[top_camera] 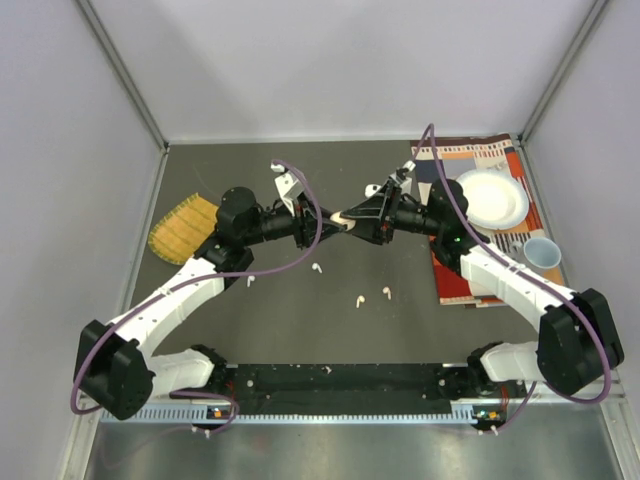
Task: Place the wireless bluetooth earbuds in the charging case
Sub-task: Pass from the left arm to the right, then pass from the right arm to the left
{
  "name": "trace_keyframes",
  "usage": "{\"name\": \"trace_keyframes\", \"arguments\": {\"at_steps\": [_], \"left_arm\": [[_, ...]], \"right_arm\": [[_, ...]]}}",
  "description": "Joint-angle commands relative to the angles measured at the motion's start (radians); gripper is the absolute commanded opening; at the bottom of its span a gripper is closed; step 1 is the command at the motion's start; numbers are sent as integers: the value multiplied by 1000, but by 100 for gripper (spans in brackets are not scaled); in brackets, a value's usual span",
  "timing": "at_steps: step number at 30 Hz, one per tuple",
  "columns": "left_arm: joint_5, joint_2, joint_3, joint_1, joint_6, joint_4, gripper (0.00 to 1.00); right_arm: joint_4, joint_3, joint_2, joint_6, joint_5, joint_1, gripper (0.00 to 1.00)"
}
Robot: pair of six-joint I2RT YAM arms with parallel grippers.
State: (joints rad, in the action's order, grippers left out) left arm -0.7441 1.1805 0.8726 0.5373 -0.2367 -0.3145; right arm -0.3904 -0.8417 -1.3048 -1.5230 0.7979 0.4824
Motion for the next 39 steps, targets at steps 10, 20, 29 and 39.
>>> {"name": "trace_keyframes", "arguments": {"at_steps": [10, 20, 29, 39], "left_arm": [[3, 2, 28, -2, -13, 3, 53], [43, -39, -162, -2, -99, -437, 70], [117, -58, -346, -2, -130, -816, 69], [65, 7, -331, -2, -228, -1002, 66]], "right_arm": [[-163, 46, 13, -93, -17, 8, 6], [-353, 107, -4, -238, -22, 7, 0], [-340, 110, 1, -235, -26, 10, 0], [-335, 116, -8, -232, -19, 9, 0]]}}
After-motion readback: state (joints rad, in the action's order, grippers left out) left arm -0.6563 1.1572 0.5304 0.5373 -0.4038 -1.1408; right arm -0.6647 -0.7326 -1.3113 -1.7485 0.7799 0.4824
